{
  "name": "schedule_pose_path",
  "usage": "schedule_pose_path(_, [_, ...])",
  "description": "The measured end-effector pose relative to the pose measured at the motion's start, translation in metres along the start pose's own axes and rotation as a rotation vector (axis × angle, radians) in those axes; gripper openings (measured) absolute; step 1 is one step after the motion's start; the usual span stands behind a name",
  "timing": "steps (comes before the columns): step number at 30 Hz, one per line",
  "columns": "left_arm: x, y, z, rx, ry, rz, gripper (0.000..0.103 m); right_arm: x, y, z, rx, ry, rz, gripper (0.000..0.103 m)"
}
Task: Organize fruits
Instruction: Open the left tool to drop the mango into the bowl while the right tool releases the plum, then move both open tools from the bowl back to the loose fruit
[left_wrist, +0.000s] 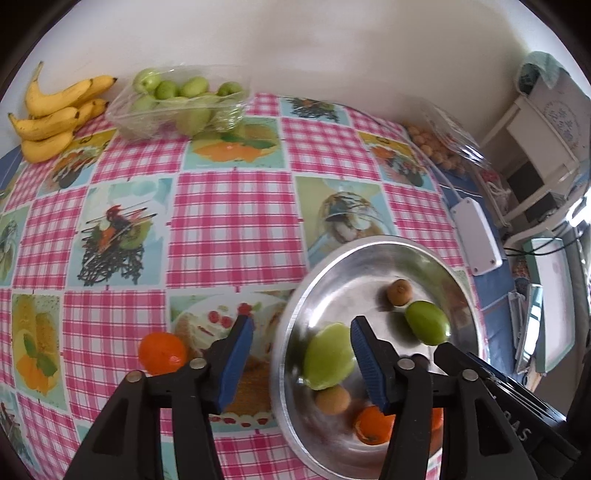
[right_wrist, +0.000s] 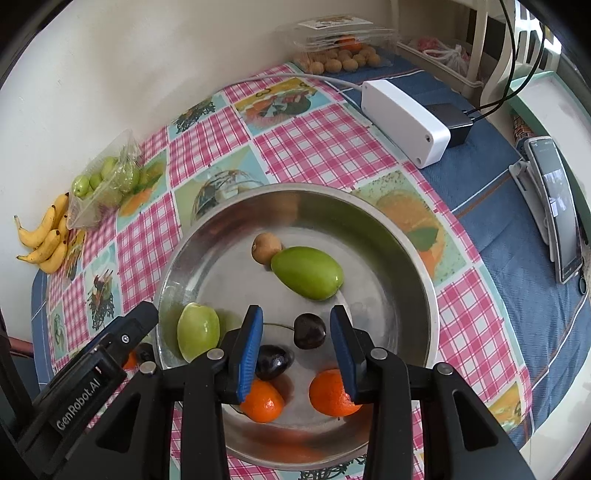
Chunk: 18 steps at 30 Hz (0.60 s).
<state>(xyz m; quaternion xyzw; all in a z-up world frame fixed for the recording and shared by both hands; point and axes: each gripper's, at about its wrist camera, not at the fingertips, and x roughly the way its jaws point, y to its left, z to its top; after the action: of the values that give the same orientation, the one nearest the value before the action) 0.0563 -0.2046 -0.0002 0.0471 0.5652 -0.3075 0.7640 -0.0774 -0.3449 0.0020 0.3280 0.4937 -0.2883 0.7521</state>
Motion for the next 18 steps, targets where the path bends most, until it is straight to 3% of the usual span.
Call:
schedule_pose_path(2, [0.002, 0.006, 0.0, -0.014, 0.001, 0.023, 0.065, 0.003, -0.001, 0.0, 0.006, 0.005, 0.001, 0.067])
schedule_pose_path(5, [0.006, 0.013, 0.0, -0.034, 0.013, 0.04, 0.07, 0.009, 0.0, -0.002, 0.003, 0.019, -0.005, 0.067])
schedule_pose_path(11, [0.011, 0.027, -0.001, -0.06, 0.023, 0.082, 0.083, 0.018, 0.001, -0.003, -0.002, 0.039, -0.015, 0.081])
schedule_pose_path(18, [0.011, 0.032, -0.001, -0.067, 0.012, 0.105, 0.093, 0.024, 0.0, -0.004, 0.005, 0.049, -0.02, 0.082])
